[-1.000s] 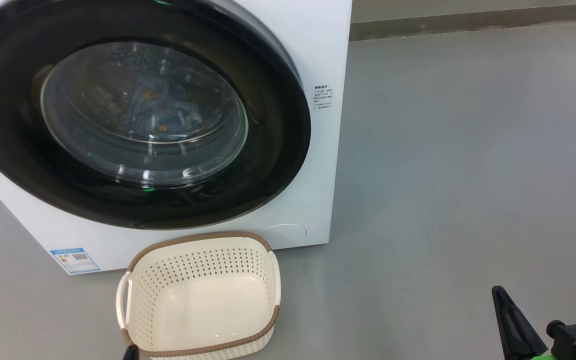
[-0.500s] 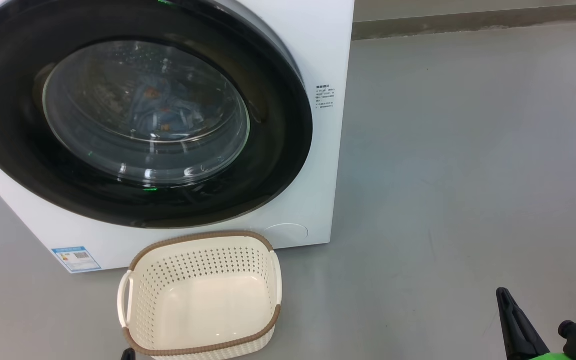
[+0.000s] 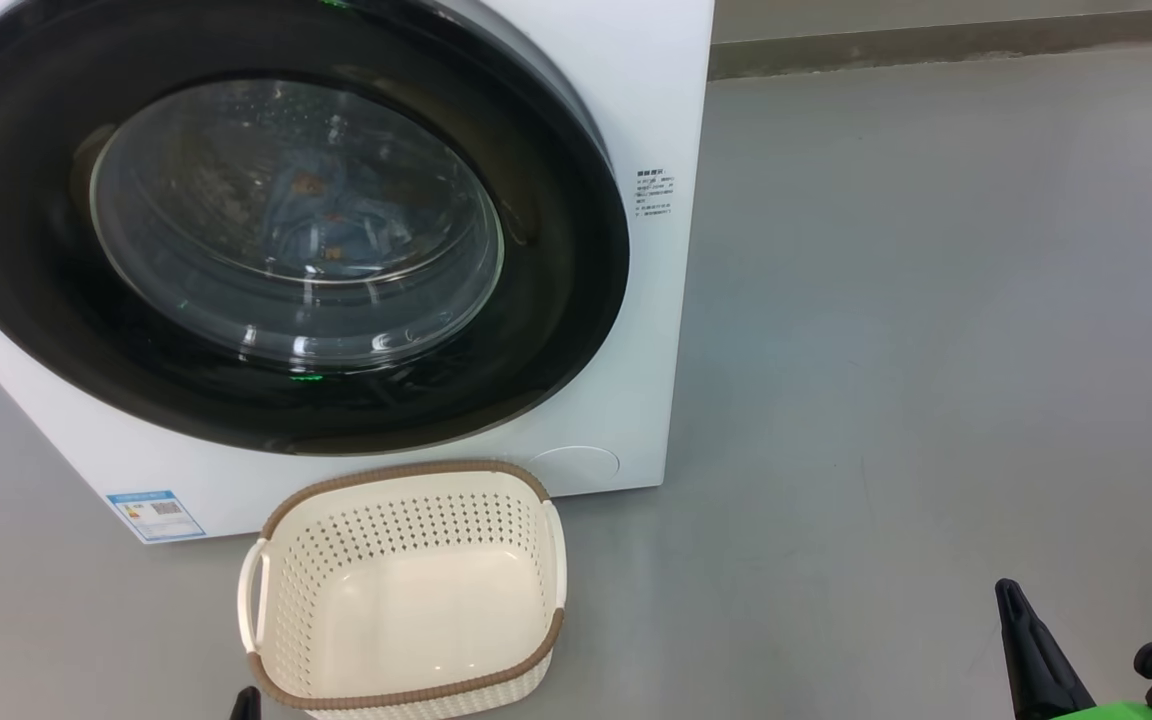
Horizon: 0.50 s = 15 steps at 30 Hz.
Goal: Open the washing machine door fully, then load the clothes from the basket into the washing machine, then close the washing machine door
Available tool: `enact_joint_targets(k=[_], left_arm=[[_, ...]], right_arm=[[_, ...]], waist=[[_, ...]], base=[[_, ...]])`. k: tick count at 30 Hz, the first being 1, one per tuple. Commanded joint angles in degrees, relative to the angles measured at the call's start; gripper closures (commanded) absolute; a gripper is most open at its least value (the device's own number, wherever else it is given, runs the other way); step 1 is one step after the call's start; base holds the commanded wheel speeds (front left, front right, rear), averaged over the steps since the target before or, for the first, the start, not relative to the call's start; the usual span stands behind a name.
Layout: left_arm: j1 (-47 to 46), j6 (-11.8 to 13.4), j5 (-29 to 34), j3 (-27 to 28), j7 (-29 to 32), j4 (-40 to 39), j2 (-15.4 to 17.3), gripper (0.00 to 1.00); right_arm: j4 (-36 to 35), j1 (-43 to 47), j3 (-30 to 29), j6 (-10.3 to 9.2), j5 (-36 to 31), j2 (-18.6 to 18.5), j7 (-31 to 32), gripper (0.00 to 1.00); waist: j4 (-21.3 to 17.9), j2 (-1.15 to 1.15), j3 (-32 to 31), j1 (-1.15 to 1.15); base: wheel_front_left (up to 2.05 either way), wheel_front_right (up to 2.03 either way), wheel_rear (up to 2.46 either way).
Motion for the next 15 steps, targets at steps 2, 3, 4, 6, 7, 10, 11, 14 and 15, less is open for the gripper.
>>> enact_joint_targets(k=[2, 3, 4, 6, 7, 10, 11, 14, 15], left_arm=[[-2.89, -0.03, -2.55, 0.85, 0.58, -0.9, 0.99, 1.0], [-3.02, -0.04, -3.16, 0.89, 0.73, -0.88, 1.02, 1.0], [-3.15, -0.04, -3.74, 0.93, 0.87, -0.85, 1.04, 1.0], [-3.41, -0.04, -4.94, 1.02, 1.17, -0.8, 1.1, 1.0], [-3.54, -0.04, -5.54, 1.06, 1.32, -0.77, 1.12, 1.0], [-3.94, -0.04, -7.34, 1.19, 1.77, -0.68, 1.2, 1.0], [-4.07, -0.04, -7.94, 1.24, 1.92, -0.65, 1.22, 1.0], [-4.46, -0.04, -9.73, 1.38, 2.38, -0.56, 1.29, 1.0], [-4.6, -0.05, -10.33, 1.43, 2.54, -0.53, 1.31, 1.0]], right_arm=[[-1.05, -2.71, 0.04, -0.09, 2.98, -0.25, 0.58, 1.0], [-1.01, -2.8, 0.03, -0.1, 3.64, -0.22, 0.75, 1.0], [-0.96, -2.89, 0.03, -0.1, 4.28, -0.2, 0.92, 1.0], [-0.88, -3.07, 0.02, -0.11, 5.61, -0.15, 1.25, 1.0], [-0.84, -3.16, 0.02, -0.11, 6.27, -0.12, 1.42, 1.0], [-0.71, -3.42, 0.01, -0.12, 8.26, -0.05, 1.93, 1.0], [-0.67, -3.51, 0.0, -0.12, 8.93, -0.02, 2.1, 1.0], [-0.54, -3.78, -0.01, -0.13, 10.92, 0.05, 2.61, 1.0], [-0.5, -3.87, -0.01, -0.13, 11.58, 0.08, 2.78, 1.0]], waist=[[0.06, 0.0, 0.01, -0.01], [0.08, 0.0, 0.02, -0.01], [0.1, 0.0, 0.02, -0.01], [0.14, 0.0, 0.03, -0.01], [0.16, 0.0, 0.03, -0.01], [0.21, 0.0, 0.04, -0.01], [0.23, 0.0, 0.05, -0.01], [0.29, 0.0, 0.06, -0.01], [0.31, 0.0, 0.06, -0.01]], base=[[0.0, 0.0, 0.0], [0.0, 0.0, 0.0], [0.0, 0.0, 0.0], [0.0, 0.0, 0.0], [0.0, 0.0, 0.0], [0.0, 0.0, 0.0], [0.0, 0.0, 0.0], [0.0, 0.0, 0.0], [0.0, 0.0, 0.0]])
